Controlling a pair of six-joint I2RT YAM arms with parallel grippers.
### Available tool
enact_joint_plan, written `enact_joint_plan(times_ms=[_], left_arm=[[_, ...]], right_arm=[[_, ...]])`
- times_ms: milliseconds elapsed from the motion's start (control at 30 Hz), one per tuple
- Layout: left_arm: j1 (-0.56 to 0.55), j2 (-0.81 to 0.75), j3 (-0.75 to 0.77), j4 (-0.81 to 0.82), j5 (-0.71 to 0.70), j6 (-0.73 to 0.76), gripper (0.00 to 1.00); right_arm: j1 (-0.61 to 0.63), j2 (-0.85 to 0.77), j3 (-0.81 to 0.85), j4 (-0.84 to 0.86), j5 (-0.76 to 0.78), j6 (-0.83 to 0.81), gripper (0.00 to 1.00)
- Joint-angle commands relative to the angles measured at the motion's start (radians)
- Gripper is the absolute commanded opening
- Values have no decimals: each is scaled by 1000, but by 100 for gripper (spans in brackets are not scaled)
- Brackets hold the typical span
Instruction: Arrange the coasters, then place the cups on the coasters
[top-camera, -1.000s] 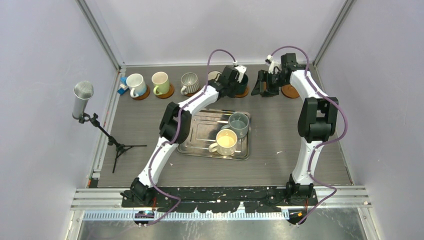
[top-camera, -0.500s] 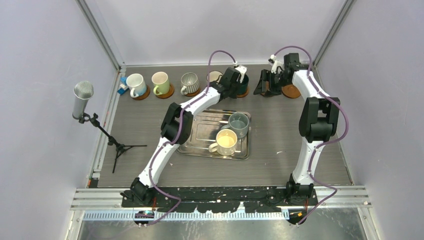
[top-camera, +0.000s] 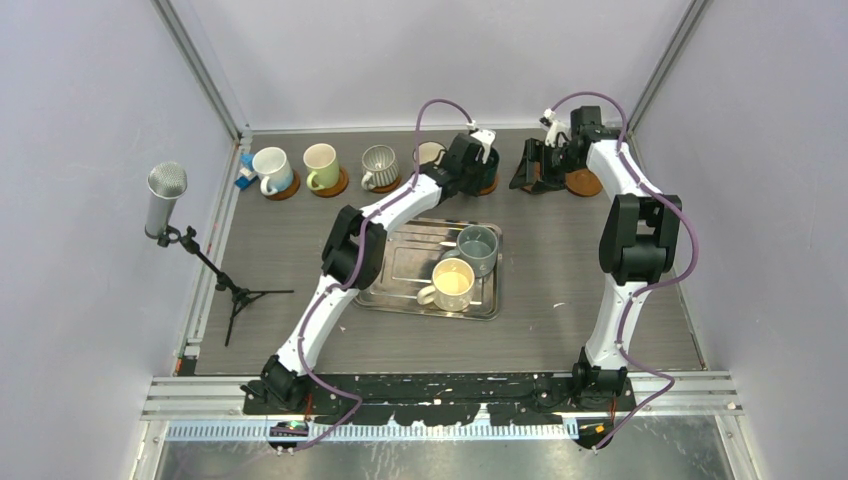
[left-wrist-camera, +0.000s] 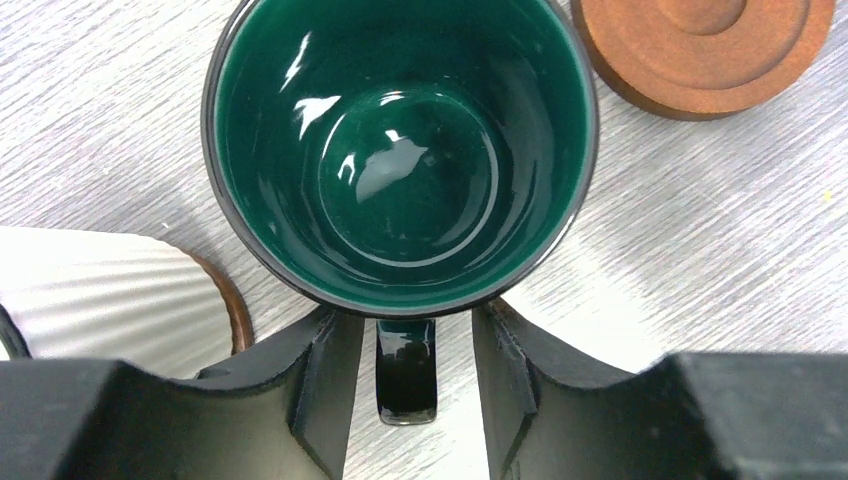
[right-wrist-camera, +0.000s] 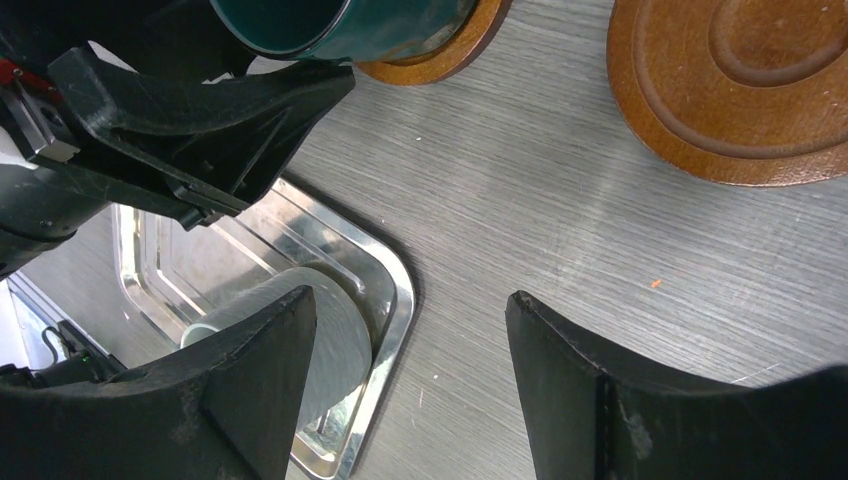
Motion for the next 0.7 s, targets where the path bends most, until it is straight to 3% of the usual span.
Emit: enact_joint_plan(times_ms=[0,267,467,667], left_arm=[[-19,-113,-10,53,23,-21,45],[-21,-154,-50,73,18,-12,48],[-18,-230,-72,41,1,61,63],[6,-441,-262,43,109,130,76]], right_arm=[[-3,-22,31,30,-4,12,74],[-3,-30,23,29,-7,10,74],[-4,-45,20,13,-9,-25,74],[-3,-85,-21,-2,-26,-67,74]])
